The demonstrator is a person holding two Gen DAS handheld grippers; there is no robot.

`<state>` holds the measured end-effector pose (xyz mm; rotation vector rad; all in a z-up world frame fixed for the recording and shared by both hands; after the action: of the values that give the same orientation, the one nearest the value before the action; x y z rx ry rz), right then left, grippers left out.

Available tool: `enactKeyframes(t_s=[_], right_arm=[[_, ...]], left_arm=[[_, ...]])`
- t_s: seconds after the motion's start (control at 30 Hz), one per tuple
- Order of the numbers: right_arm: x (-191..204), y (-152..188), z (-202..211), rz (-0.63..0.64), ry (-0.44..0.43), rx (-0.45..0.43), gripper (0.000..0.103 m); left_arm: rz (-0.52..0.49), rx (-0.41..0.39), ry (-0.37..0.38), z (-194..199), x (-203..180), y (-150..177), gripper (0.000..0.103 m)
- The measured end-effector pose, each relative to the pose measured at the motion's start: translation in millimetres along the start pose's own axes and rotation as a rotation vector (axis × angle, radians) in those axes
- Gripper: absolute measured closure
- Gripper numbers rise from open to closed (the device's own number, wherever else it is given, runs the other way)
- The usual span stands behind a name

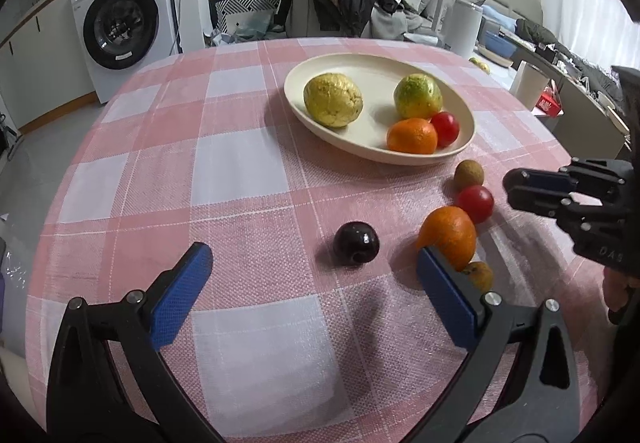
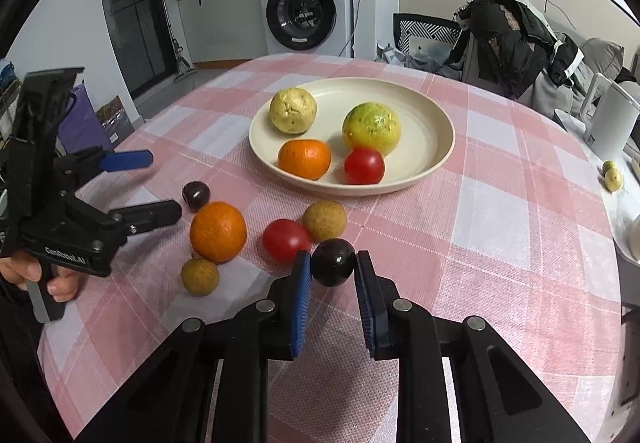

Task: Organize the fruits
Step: 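Close the right tool around a dark plum while the left tool grasps the other dark plum, then carry both dark plums onto the cream plate and open both tools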

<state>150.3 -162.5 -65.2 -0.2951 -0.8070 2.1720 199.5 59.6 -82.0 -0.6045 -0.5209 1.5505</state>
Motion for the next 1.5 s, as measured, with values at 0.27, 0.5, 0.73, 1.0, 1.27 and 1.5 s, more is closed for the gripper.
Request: enactKeyframes(t_s=[0.27, 0.5, 0.73, 1.0, 1.27, 1.5], right_arm=[[2, 1, 1, 0.007, -0.009, -0.003, 0.08], [4, 2, 0, 0.011, -0.01, -0.002, 0.08], [4, 2, -1, 0.014, -0.012, -0.002, 0.08], [0, 0, 3, -0.009, -0.017, -0.029, 0.08], [-7, -10, 19, -0.073, -0.057, -0.121, 0.08], [-18, -25, 30, -0.131, -0.054, -0.191, 0.08]], left_arm=[[-0.013, 0.06, 0.023, -16, -3, 1, 0.035], [-0.053, 0.055, 0.032, -20, -11, -3, 0.054], [-0.098, 0.032, 0.074, -13, -21, -2, 0.081], [-0.066, -0.008, 0.094, 0, -16, -4, 0.081], [-0.042, -0.113, 0.092, 28, -16, -21, 0.081], [-0.043, -0.147, 0.088, 31, -23, -34, 0.081]])
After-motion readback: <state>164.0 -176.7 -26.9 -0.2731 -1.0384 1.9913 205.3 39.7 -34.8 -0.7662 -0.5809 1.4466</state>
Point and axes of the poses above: each gripper's, at about its wrist camera, not at the fingertips, and z roughly against the way its jaws point, x to its left, y to its underside, the point moved 3 cm from there along -z, roughly the way its jaws point
